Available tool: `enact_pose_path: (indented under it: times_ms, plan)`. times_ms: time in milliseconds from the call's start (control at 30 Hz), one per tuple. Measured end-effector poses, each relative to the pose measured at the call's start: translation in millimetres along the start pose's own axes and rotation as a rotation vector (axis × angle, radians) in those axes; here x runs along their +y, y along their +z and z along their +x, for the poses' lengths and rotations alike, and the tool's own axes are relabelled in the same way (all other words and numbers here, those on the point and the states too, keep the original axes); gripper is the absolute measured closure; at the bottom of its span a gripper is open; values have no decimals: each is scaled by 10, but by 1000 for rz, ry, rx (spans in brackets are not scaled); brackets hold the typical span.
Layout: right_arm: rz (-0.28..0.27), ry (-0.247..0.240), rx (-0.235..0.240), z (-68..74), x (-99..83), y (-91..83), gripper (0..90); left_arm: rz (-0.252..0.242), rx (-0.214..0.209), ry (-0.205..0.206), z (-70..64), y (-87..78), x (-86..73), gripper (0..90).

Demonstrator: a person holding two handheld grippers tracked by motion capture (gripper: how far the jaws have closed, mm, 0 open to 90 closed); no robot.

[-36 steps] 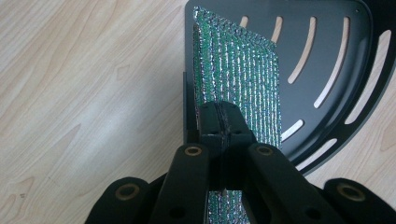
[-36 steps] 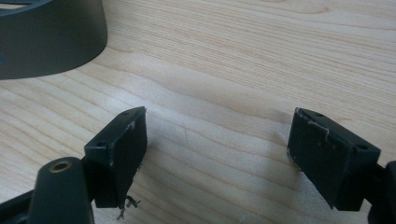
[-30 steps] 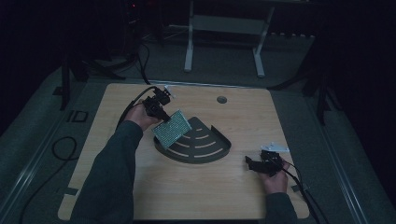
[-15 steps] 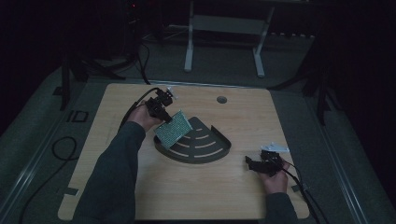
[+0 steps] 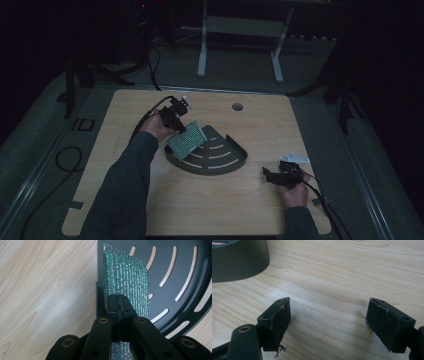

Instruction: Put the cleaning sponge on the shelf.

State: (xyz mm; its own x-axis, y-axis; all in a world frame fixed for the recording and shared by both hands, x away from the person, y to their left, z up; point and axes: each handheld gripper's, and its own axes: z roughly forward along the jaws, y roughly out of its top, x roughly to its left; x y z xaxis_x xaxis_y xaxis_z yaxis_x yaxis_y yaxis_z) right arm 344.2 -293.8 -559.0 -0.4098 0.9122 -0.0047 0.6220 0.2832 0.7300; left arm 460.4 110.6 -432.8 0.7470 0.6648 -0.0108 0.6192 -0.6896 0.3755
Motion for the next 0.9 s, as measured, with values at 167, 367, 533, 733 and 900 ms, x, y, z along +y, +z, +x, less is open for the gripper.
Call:
enact_pose_path:
  times_ms: [167, 367, 533, 733, 900]
  plan:
    - [0, 0, 0, 0, 0, 0, 194, 9, 5, 8, -15, 20, 5, 900]
    - [0, 0, 0, 0, 0, 0, 193, 13, 6, 13, -33, 55, 12, 900]
    - [0, 0, 0, 0, 0, 0, 194, 20, 8, 15, -44, 71, 15, 900]
    - [0, -1, 1, -1, 1, 1, 194, 30, 12, 21, -56, 99, 9, 900]
    - [0, -1, 1, -1, 1, 1, 193, 41, 20, 33, -68, 114, 6, 900]
